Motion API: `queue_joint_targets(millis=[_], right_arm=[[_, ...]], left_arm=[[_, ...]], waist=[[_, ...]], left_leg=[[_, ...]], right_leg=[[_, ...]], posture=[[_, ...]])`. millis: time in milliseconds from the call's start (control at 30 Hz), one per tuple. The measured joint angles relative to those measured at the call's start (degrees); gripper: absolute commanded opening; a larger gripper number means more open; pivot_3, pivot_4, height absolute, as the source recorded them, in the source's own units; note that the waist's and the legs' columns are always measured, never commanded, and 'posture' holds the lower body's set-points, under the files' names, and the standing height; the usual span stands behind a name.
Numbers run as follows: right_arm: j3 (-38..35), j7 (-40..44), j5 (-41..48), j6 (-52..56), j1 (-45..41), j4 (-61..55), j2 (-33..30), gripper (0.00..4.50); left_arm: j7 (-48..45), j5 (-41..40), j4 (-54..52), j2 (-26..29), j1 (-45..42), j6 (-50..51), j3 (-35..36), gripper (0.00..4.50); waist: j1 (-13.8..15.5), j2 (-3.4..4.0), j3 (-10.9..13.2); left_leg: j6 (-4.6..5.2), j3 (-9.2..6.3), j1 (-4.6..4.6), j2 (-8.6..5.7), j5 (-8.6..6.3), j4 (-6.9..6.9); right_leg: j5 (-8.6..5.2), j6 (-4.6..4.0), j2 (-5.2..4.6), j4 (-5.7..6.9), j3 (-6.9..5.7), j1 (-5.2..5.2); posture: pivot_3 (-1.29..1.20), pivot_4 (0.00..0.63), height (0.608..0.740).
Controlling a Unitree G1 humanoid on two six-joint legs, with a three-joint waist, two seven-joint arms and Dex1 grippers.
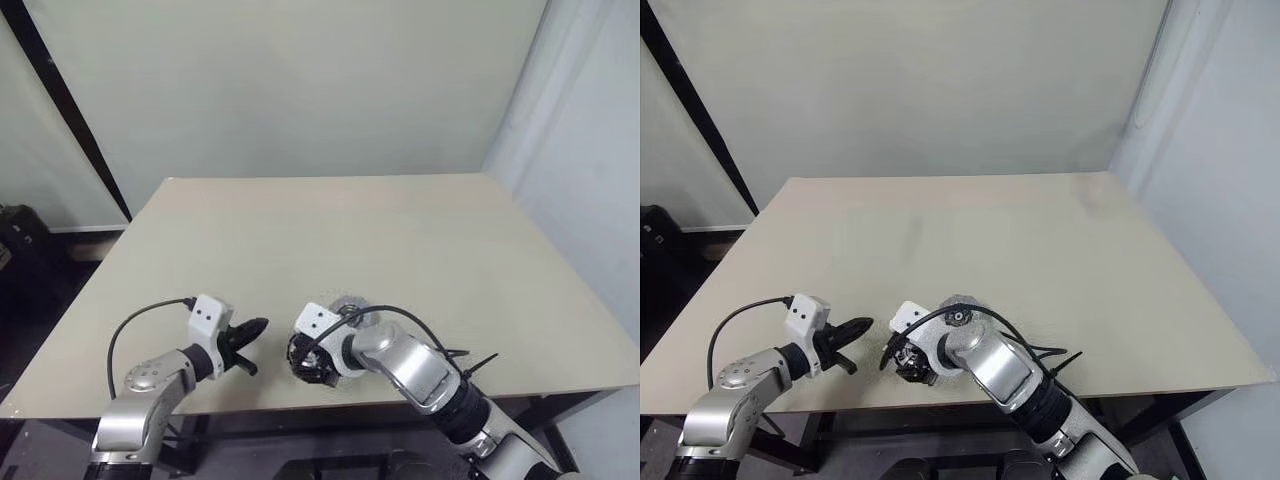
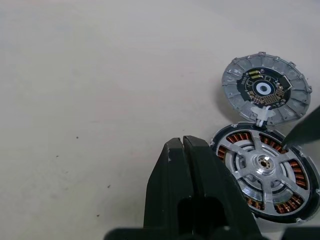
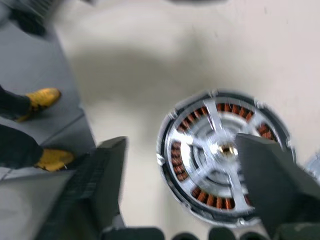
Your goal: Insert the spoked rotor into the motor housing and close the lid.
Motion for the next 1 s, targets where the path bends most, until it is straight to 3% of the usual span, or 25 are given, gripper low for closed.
queue_joint_targets(millis=[100, 267, 433, 633, 800, 1000], right_arm=[[-1.47, -0.47, 0.87, -0.09, 0.10, -1.91, -1.17, 4.49], [-10.06, -4.10, 0.74, -7.34, 0.36, -1.61, -4.40, 4.49], [-15.55, -7.16, -2.18, -19.72, -0.50, 6.74, -11.20, 4.49], [-14.88, -9.62, -8.69, -35.05, -0.94, 20.46, -16.58, 4.49], [-13.47, -10.55, -12.21, -43.11, -1.12, 31.76, -16.59, 4.49], [-15.56, -8.41, -9.82, -44.49, 0.13, 32.56, -11.43, 4.49]], left_arm=[[0.00, -0.05, 0.02, 0.02, 0.45, 0.00, 0.28, 0.00], [-0.21, -0.57, 0.16, 0.29, 2.40, 0.01, 2.65, 0.00], [-1.15, -1.71, 0.62, 0.35, 5.13, -0.02, 4.09, 0.00], [-1.46, -2.11, 1.72, 0.03, 6.20, -0.69, 4.26, 0.00], [-1.39, -2.13, 1.73, -0.52, 6.41, -0.80, 4.21, 0.00], [-1.39, -2.11, 1.73, -0.59, 6.09, -0.80, 4.07, 0.00]], waist=[[0.00, 0.00, 0.00], [-0.01, 0.00, 0.00], [-0.01, 0.01, 0.01], [-0.10, 0.01, 0.01], [-0.08, 0.00, 0.01], [-0.29, 0.01, 0.01]], left_leg=[[0.00, 0.02, 0.00, -0.02, 0.00, 0.01], [0.00, 0.02, 0.01, -0.01, 0.00, 0.02], [0.00, 0.08, -0.02, -0.06, 0.00, 0.02], [0.01, 0.13, 0.00, -0.03, 0.00, -0.04], [0.02, 0.14, -0.01, -0.06, 0.00, -0.03], [0.03, 0.09, 0.02, -0.01, 0.01, -0.03]], right_leg=[[0.00, 0.00, -0.02, -0.04, 0.01, 0.00], [0.00, 0.00, -0.03, -0.04, 0.00, -0.01], [-0.01, -0.01, -0.08, -0.10, 0.02, 0.01], [-0.01, -0.01, -0.07, -0.08, 0.03, 0.00], [-0.01, -0.01, -0.06, -0.08, 0.08, 0.03], [0.00, -0.01, 0.00, -0.04, 0.09, 0.05]], posture=[[0.00, 0.000, 0.740], [0.00, 0.000, 0.740], [0.00, 0.000, 0.740], [0.00, 0.000, 0.740], [0.00, 0.000, 0.740], [0.00, 0.000, 0.740]])
